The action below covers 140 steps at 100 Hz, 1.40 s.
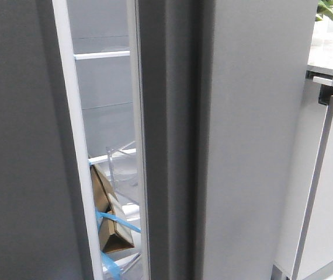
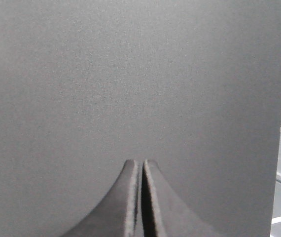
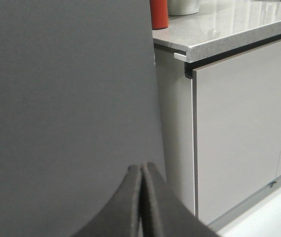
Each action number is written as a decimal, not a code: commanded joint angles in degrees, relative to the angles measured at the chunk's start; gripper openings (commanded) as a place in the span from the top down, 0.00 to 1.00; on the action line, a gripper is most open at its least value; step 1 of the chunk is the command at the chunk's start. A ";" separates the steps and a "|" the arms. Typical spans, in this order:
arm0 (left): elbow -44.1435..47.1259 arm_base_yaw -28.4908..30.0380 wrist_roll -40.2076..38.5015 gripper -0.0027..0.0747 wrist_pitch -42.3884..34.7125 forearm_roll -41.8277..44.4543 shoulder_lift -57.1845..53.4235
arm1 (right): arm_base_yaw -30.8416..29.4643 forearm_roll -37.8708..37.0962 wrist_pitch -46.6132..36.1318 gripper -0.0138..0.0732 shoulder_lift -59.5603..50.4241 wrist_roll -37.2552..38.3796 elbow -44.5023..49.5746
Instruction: Close fridge door
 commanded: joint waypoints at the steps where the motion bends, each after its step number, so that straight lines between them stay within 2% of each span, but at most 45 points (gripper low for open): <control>1: 2.01 -0.23 0.00 0.99 -4.19 -0.23 -1.17 | -0.14 0.10 -4.44 0.89 -1.30 -0.21 1.06; 20: 2.01 -0.23 0.00 0.99 -4.19 -0.23 -1.17 | -0.14 -0.62 -9.86 0.89 -1.30 -0.21 1.06; 37: 2.01 -0.23 0.00 0.99 -4.19 -0.23 -1.17 | -0.14 6.54 -10.58 0.89 -1.30 -0.21 -1.90; 44: 2.01 -0.23 0.00 0.99 -4.19 -0.23 -1.17 | -0.14 8.81 -8.34 0.89 -1.17 -0.21 -4.90; 64: 2.01 -0.23 0.00 0.99 -4.19 -0.23 -1.17 | -0.14 9.26 1.75 0.89 3.33 -0.21 -16.63; 92: 2.01 -0.23 0.00 0.99 -4.19 -0.23 -1.17 | -0.14 13.26 19.45 0.89 20.65 -0.21 -37.46; 100: 2.01 -0.23 0.00 0.99 -4.19 -0.23 -1.17 | -0.14 14.45 21.42 0.89 26.00 -0.21 -42.57; 115: 2.01 -0.23 0.00 0.99 -4.19 -0.23 -1.17 | -0.14 16.84 20.15 0.89 32.50 -0.21 -48.68; 127: 2.01 -0.23 0.00 0.99 -4.19 -0.23 -1.17 | -0.14 22.80 16.57 0.89 35.65 -0.10 -50.72; 140: 2.01 -0.23 0.00 0.99 -4.19 -0.23 -1.17 | -0.14 38.70 16.18 0.89 39.70 -0.10 -50.84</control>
